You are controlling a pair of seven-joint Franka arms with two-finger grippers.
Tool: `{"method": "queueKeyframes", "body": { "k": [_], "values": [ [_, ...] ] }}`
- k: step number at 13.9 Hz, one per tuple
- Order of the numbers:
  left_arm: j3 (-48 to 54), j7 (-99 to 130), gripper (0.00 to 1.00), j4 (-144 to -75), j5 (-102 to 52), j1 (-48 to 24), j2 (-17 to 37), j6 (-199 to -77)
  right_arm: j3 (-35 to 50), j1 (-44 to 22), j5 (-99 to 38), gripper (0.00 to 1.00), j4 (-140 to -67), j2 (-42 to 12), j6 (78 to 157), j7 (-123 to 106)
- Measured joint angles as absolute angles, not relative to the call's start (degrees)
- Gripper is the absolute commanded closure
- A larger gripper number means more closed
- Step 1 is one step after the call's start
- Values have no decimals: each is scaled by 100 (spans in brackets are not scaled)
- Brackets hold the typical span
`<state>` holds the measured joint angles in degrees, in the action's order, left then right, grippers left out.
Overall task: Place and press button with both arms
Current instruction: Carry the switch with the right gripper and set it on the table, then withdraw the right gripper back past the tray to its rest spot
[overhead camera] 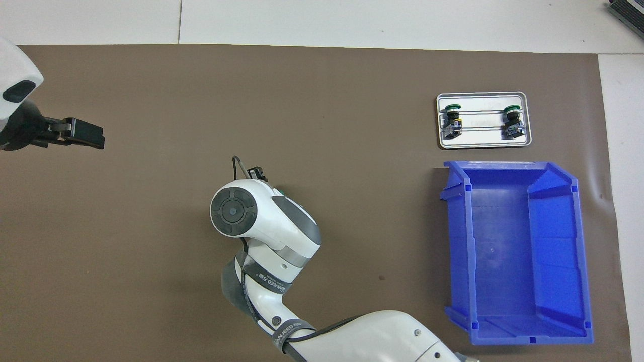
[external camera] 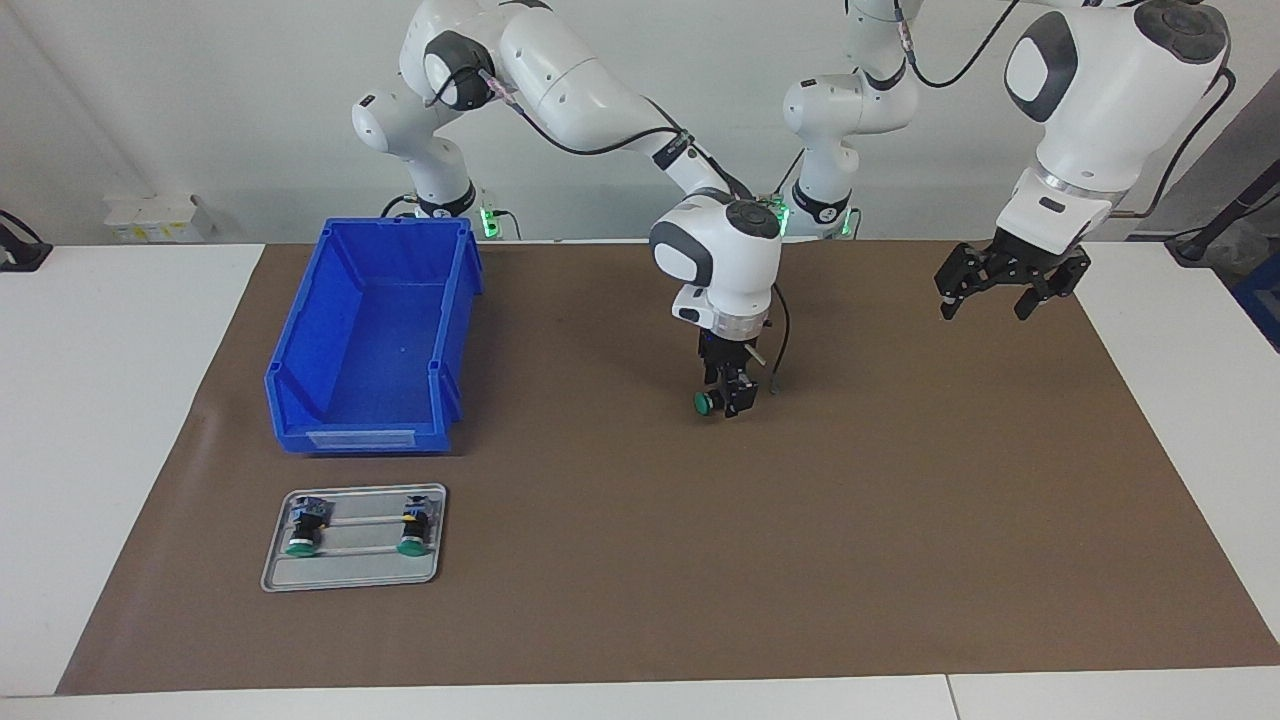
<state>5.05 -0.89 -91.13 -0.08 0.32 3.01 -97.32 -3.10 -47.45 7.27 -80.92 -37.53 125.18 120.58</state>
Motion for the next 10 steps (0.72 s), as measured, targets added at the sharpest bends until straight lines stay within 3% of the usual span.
{"method": "queueKeyframes", "body": {
  "k": [7, 10],
  "values": [
    [505, -89, 0, -9113, -8, 32, 301, -9732, -351, -3645, 755, 0, -8587, -2075, 11432, 9690],
    [505, -89, 0, -9113, -8, 32, 301, -9732, -354, -3042, 755, 0, -8747, -1639, 11162, 8281]
  ]
}}
